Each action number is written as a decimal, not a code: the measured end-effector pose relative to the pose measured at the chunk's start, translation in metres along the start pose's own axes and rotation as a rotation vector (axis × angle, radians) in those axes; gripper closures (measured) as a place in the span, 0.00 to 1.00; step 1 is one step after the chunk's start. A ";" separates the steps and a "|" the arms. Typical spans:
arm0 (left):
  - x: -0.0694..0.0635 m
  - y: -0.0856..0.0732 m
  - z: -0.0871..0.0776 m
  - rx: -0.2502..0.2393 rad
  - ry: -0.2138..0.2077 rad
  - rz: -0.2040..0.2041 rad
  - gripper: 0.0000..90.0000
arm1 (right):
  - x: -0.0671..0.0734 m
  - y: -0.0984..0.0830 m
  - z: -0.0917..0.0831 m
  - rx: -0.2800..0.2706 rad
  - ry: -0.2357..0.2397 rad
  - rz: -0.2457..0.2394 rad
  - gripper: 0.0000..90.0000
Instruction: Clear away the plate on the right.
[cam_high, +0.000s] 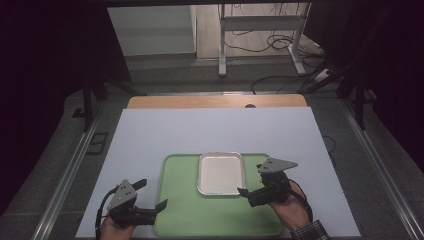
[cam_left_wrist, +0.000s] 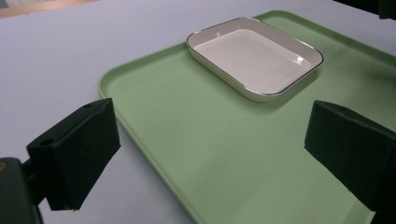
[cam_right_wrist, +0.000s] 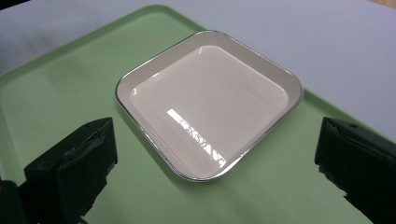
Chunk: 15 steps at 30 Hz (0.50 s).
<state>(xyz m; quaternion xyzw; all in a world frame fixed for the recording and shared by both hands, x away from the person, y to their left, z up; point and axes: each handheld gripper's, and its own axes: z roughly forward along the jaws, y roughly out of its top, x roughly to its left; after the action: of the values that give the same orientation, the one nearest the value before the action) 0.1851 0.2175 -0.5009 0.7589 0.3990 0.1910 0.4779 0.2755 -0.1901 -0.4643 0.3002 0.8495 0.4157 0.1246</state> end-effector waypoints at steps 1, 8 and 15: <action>-0.001 0.000 -0.001 0.000 0.005 0.002 0.03 | -0.001 -0.001 -0.001 -0.002 0.002 0.005 0.00; -0.005 -0.002 -0.006 -0.009 0.029 0.028 0.02 | -0.001 -0.004 -0.009 -0.007 -0.026 -0.013 0.00; -0.004 -0.006 -0.014 -0.030 0.046 0.014 0.01 | -0.003 -0.011 -0.016 -0.021 0.004 0.013 0.00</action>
<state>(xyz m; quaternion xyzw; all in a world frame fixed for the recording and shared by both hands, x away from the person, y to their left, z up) 0.1707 0.2239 -0.4987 0.7497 0.4016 0.2181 0.4786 0.2660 -0.2076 -0.4630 0.3034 0.8433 0.4262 0.1232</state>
